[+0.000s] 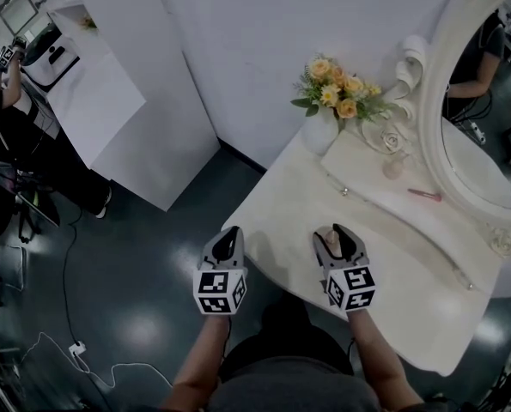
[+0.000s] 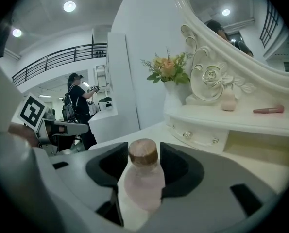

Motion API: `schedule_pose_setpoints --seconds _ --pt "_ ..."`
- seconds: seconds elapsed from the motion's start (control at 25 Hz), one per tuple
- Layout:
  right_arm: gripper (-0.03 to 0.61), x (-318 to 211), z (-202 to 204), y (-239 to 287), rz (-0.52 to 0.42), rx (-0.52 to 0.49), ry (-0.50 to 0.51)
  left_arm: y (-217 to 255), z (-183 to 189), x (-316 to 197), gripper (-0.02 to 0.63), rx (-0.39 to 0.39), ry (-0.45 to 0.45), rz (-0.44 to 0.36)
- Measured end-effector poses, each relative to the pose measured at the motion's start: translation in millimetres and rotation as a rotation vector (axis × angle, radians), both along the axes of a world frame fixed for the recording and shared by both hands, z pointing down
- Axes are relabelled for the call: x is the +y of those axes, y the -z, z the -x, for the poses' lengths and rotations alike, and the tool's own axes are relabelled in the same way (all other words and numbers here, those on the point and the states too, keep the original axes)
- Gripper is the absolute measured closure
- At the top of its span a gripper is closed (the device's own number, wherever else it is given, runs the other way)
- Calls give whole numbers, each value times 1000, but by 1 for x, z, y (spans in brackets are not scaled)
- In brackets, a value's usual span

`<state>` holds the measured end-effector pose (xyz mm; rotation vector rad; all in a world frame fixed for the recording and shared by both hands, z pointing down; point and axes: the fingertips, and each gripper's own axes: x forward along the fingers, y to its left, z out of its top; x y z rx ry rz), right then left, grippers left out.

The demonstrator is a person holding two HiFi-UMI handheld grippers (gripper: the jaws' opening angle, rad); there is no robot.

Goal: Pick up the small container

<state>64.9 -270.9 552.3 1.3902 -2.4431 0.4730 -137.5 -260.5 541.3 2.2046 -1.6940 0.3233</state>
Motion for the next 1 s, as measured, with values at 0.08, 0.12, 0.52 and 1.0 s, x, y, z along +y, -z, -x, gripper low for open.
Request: schedule_pose_setpoints --seconds 0.08,0.12,0.52,1.0 --pt "382 -2 0 -2 -2 5 -4 -3 -2 -3 603 6 0 10" --pt "392 -2 -1 -3 -4 6 -6 -4 -2 -4 603 8 -1 13" --pt "422 -2 -1 -2 -73 33 -4 -11 -6 -9 603 10 -13 32" --pt "445 -2 -1 -2 -102 62 1 -9 -4 -8 603 5 -8 31"
